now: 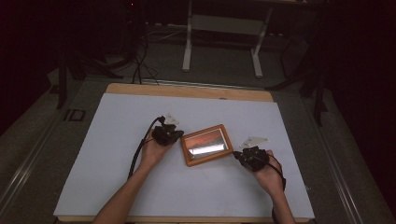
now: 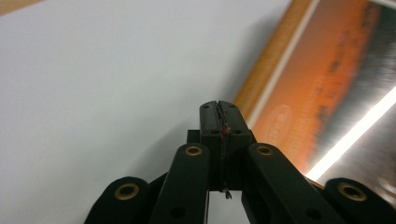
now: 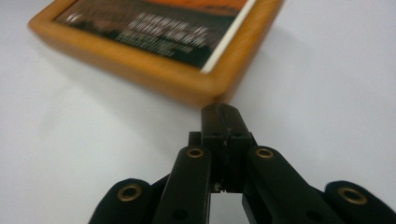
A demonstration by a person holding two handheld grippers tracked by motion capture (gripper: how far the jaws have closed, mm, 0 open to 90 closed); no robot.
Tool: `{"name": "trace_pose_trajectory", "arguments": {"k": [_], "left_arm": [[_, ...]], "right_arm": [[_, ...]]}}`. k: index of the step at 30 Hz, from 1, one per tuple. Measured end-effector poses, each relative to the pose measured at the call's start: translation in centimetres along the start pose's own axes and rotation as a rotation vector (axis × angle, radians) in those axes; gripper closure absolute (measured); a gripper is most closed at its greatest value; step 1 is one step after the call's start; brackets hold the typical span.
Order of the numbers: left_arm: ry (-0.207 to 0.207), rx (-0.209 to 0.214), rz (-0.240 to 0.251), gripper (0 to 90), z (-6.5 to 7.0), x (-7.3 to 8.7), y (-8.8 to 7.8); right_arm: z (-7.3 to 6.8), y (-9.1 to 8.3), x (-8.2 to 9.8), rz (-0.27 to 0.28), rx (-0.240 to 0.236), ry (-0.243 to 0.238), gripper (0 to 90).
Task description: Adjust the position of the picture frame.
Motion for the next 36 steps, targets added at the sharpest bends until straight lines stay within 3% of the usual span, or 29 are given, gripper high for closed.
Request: {"name": "trace_pose_trajectory", "arguments": {"k": [4, 10, 18, 21, 26, 31, 36], "left_arm": [[0.002, 0.007, -0.008, 89.8, -0.2, -0.4, 1.2], [0.022, 0.035, -0.018, 89.8, -0.5, -0.5, 2.4], [0.055, 0.089, -0.05, 89.9, -0.4, -0.2, 1.9], [0.07, 0.101, -0.059, 89.9, 0.1, -0.1, 1.7], [0.078, 0.169, -0.051, 89.9, 1.1, 0.9, 0.6], [0.102, 0.206, -0.061, 89.9, 2.5, 1.6, -0.4], [0.12, 0.289, -0.07, 89.9, 4.0, 2.0, -1.3]], "right_arm": [[-0.6, 0.7, 0.2, -0.024, -0.015, -0.014, 90.0], [-0.8, 1.1, -0.2, -0.011, -0.022, -0.015, 90.0], [-0.3, 0.9, -0.1, -0.001, -0.028, 0.003, 90.0], [0.0, 0.9, -0.1, 0.0, -0.019, 0.008, 90.0], [0.5, 0.7, 0.0, 0.005, -0.005, 0.02, 90.0], [1.1, 0.5, 0.2, 0.006, 0.018, 0.044, 90.0], [1.7, 0.4, 0.4, 0.009, 0.037, 0.066, 89.9]]}}
Point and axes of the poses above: each handheld gripper's, and its own axes: y roughly forward along the jaws, x roughly out of its underside, z roughly to its right, the point moved 1 cm from there along y, roughly forward along the jaws, and after that the axes turned 11 degrees about -x, right-handed, at the moved point
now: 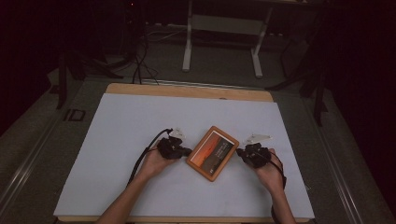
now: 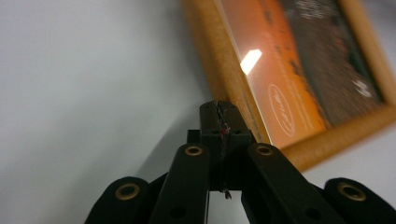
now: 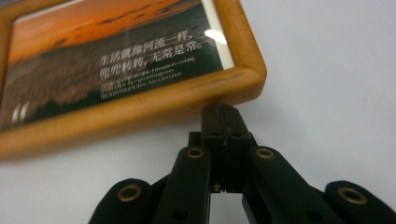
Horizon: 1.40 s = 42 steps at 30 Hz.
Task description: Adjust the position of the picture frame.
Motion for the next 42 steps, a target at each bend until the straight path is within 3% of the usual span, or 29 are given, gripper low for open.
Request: {"name": "trace_pose_trajectory", "arguments": {"k": [3, 6, 8, 10, 16, 19, 21, 25, 32, 36, 40, 42], "left_arm": [[0.024, 0.038, 0.011, 89.6, 0.7, -0.3, -0.4], [-0.012, 0.034, 0.034, 85.3, 0.4, -1.1, -0.9], [-0.045, 0.027, 0.047, 80.0, -0.1, -1.5, -1.1], [-0.088, 0.007, 0.054, 68.8, -0.5, -1.8, -1.2], [-0.135, 0.038, 0.067, 48.8, -0.9, -2.3, -0.7], [-0.126, 0.044, 0.063, 38.8, -0.6, -2.7, -0.3], [-0.127, 0.055, 0.064, 33.3, -0.4, -2.9, 0.0], [-0.135, 0.1, 0.035, 24.5, 0.0, -3.5, 1.2], [-0.143, 0.138, -0.03, 22.4, 0.2, -3.5, 3.3], [-0.153, 0.158, -0.039, 23.6, 0.3, -3.4, 4.0], [-0.161, 0.2, -0.033, 27.9, 0.3, -3.5, 4.2], [-0.154, 0.215, -0.037, 30.1, 0.3, -3.6, 4.3]], "right_arm": [[0.3, 0.0, 0.1, -0.001, 0.008, 0.014, 89.5], [0.3, -0.2, 0.1, 0.001, 0.013, 0.017, 82.5], [0.1, -0.5, 0.1, 0.006, 0.02, 0.022, 76.0], [-0.1, -0.9, 0.1, 0.013, 0.003, 0.025, 67.7], [-0.7, -0.8, -0.3, 0.021, -0.068, 0.04, 51.1], [-0.9, -0.4, -0.4, 0.039, -0.104, 0.082, 37.1], [-0.8, 0.0, -0.4, 0.042, -0.103, 0.12, 28.7], [-0.9, 0.9, -0.3, 0.034, -0.143, 0.183, 17.3], [-0.8, 2.1, -0.1, 0.033, -0.191, 0.258, 12.4], [-0.6, 2.8, 0.2, 0.038, -0.237, 0.298, 13.2], [-0.7, 3.1, 0.2, 0.037, -0.285, 0.309, 16.9], [-0.8, 3.3, 0.1, 0.027, -0.276, 0.304, 17.5]]}}
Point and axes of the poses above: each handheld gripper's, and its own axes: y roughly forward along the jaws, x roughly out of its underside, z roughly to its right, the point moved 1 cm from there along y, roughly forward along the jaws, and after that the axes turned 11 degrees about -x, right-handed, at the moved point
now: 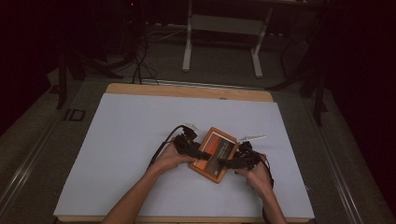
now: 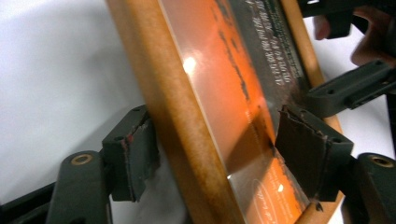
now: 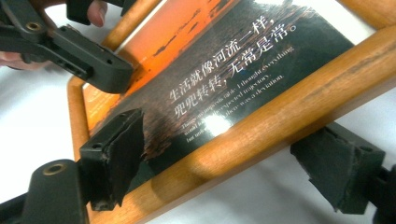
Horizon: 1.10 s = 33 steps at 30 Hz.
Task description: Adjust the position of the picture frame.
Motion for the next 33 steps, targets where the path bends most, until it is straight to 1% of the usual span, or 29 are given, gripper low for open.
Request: {"name": "trace_pose_trajectory", "arguments": {"k": [2, 4, 7, 8, 10, 12, 16, 20, 24, 27, 30, 33], "left_arm": [[-0.001, 0.002, -0.003, 29.8, 0.0, 0.0, 0.0], [-0.005, 0.015, -0.015, 30.3, -0.1, 0.0, 0.0], [-0.016, 0.006, -0.023, 31.2, -0.1, 0.0, -0.1], [-0.029, 0.003, -0.024, 31.7, 0.0, 0.0, -0.2], [-0.033, -0.002, -0.018, 33.6, 0.0, 0.0, -0.6], [-0.034, -0.003, -0.009, 36.8, 0.0, 0.1, -1.2], [-0.029, -0.022, 0.014, 44.2, 0.4, 0.5, -2.8], [-0.016, -0.045, 0.045, 51.7, 0.9, 1.5, -4.7], [-0.02, -0.059, 0.078, 57.8, 1.5, 2.5, -6.1], [-0.032, -0.064, 0.111, 61.6, 2.0, 3.3, -6.9], [-0.024, -0.071, 0.142, 64.2, 2.6, 4.1, -7.6], [-0.036, -0.063, 0.163, 66.3, 2.8, 4.8, -8.0]], "right_arm": [[0.0, 0.0, 0.0, -0.001, -0.002, 0.003, 17.6], [0.1, 0.0, 0.0, -0.004, -0.011, 0.005, 19.3], [0.3, -0.3, 0.0, -0.006, -0.035, 0.016, 24.2], [0.4, -0.3, -0.1, -0.008, -0.043, 0.019, 25.1], [0.3, -0.4, -0.1, -0.007, -0.046, 0.006, 26.9], [0.0, -0.7, -0.3, 0.0, -0.045, -0.006, 31.0], [-0.6, -1.6, -0.8, 0.038, -0.058, -0.039, 41.6], [-1.6, -2.1, -1.4, 0.063, -0.079, -0.077, 48.7], [-2.6, -2.4, -2.0, 0.071, -0.09, -0.117, 52.5], [-3.3, -2.6, -2.2, 0.075, -0.096, -0.145, 54.7], [-3.9, -2.8, -2.3, 0.075, -0.105, -0.167, 56.2], [-4.4, -2.8, -2.4, 0.077, -0.113, -0.18, 56.3]]}}
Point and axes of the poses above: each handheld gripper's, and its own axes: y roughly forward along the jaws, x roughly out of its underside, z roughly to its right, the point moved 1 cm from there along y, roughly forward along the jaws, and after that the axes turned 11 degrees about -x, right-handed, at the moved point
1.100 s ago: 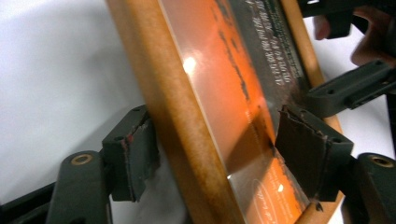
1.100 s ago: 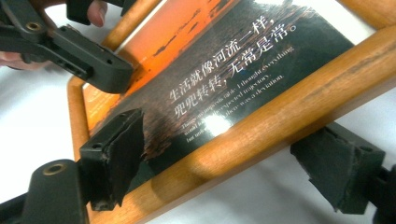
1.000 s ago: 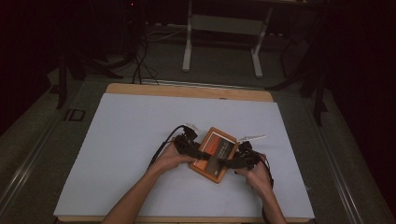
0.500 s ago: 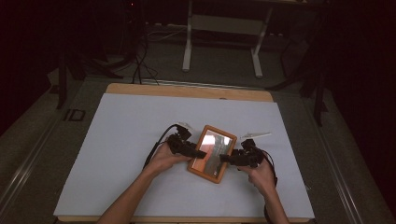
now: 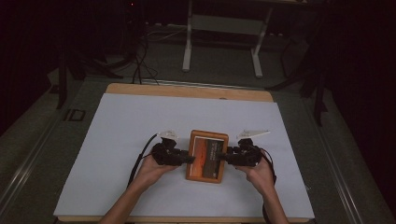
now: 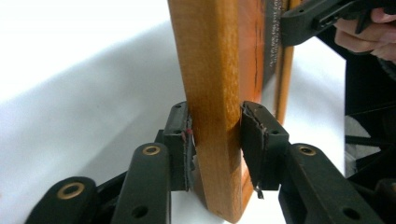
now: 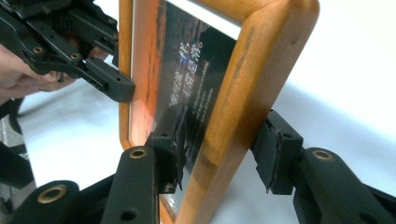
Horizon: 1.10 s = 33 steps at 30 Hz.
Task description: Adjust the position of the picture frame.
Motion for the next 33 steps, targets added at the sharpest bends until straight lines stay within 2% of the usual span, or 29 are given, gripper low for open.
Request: {"name": "trace_pose_trajectory", "arguments": {"k": [11, 15, 16, 19, 20, 24, 29, 31, 33], "left_arm": [[-0.033, -0.007, -0.009, 68.2, 0.2, 0.2, -0.7], [-0.045, -0.02, -0.008, 68.4, 0.0, 0.5, -1.5], [-0.064, -0.021, -0.009, 68.4, -0.2, 0.8, -2.0], [-0.081, -0.021, -0.01, 68.5, -0.5, 1.2, -2.5], [-0.098, -0.02, -0.009, 68.5, -0.9, 1.6, -3.0], [-0.143, -0.002, 0.0, 68.3, -1.9, 2.2, -3.4], [-0.168, -0.004, 0.009, 67.7, -2.7, 2.3, -3.5], [-0.197, -0.002, 0.011, 67.3, -3.2, 2.4, -3.1], [-0.205, -0.006, 0.012, 67.1, -3.2, 2.4, -2.9]], "right_arm": [[-0.1, 0.1, -0.3, 0.024, -0.038, 0.011, 57.0], [-0.4, 0.7, -0.8, 0.027, -0.055, 0.013, 56.9], [-0.5, 0.9, -0.9, 0.028, -0.061, 0.016, 56.9], [-0.6, 1.5, -1.1, 0.026, -0.074, 0.019, 56.9], [-0.9, 2.2, -1.5, 0.02, -0.083, 0.021, 57.0], [-1.2, 3.3, -2.0, 0.013, -0.081, 0.038, 57.1], [-1.2, 3.8, -2.1, 0.015, -0.085, 0.076, 58.2], [-0.8, 4.1, -2.0, 0.017, -0.079, 0.098, 58.3], [-0.4, 4.2, -1.9, 0.014, -0.07, 0.114, 58.2]]}}
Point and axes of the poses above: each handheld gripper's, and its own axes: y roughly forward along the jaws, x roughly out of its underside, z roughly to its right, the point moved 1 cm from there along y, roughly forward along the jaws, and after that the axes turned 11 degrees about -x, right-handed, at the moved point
